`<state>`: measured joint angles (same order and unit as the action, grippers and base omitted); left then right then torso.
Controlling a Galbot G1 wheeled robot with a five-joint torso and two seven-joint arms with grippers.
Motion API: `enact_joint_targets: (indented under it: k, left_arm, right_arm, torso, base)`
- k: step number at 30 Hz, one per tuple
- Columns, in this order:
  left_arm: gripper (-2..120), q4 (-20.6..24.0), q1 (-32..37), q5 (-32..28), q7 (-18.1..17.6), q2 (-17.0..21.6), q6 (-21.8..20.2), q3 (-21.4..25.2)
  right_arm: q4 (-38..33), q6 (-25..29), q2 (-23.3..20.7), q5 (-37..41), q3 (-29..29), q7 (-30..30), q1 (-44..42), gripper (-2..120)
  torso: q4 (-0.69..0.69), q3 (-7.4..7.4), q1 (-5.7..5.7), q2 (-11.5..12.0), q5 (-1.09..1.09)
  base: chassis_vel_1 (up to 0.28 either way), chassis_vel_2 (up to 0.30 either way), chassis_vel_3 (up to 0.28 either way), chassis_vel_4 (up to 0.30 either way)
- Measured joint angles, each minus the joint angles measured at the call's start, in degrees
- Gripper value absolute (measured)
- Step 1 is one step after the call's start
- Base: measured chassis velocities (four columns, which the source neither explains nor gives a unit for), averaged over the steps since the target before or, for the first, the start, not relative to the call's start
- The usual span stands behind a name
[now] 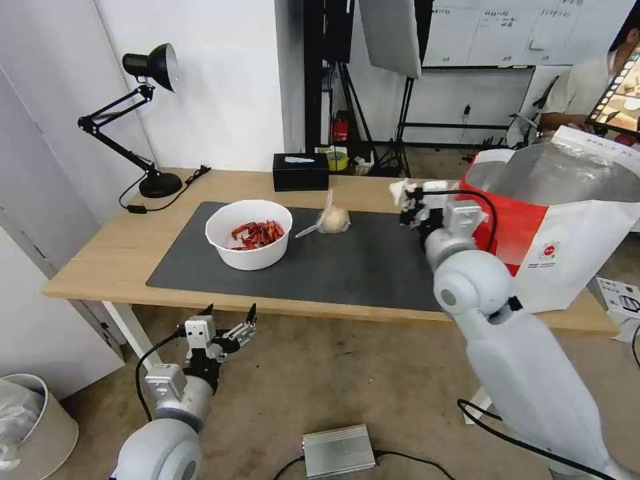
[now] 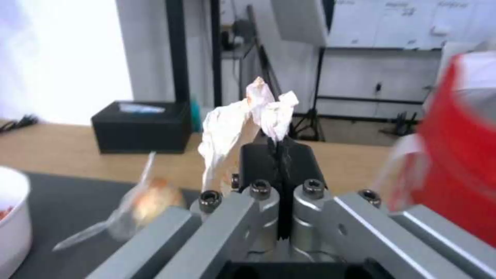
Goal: Pick up the trash from the table and place it into the takeout bag.
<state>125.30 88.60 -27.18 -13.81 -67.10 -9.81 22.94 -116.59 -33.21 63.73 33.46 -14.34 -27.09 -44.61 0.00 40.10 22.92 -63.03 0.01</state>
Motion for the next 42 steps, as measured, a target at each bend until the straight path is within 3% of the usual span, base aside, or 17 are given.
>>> enact_joint_targets:
  k: [15,26,42]
  left_arm:
    - [100,-0.6,0.0,0.6,0.0,-0.5,0.0,-1.0]
    - [100,-0.7,-0.1,0.6,0.0,-0.6,0.0,-1.2]
    - [100,-1.0,-0.3,0.5,0.1,-0.6,0.0,-1.4]
  right_arm:
    - [-2.6,8.5,-2.7,-3.1,-8.9,-0.5,-3.5,0]
    - [-2.6,8.5,-3.9,-2.3,-12.4,-3.9,-4.1,0]
    - [-1.5,4.8,-3.5,9.3,-14.6,-13.7,-4.3,0]
  torso:
    - [0.0,0.0,0.0,0.0,0.0]
    - [0.0,0.0,0.0,0.0,0.0]
    - [0.0,0.0,0.0,0.0,-0.01]
  base:
    - [0.0,0.0,0.0,0.0]
    - [0.0,0.0,0.0,0.0]
    - [0.0,0.0,0.0,0.0]
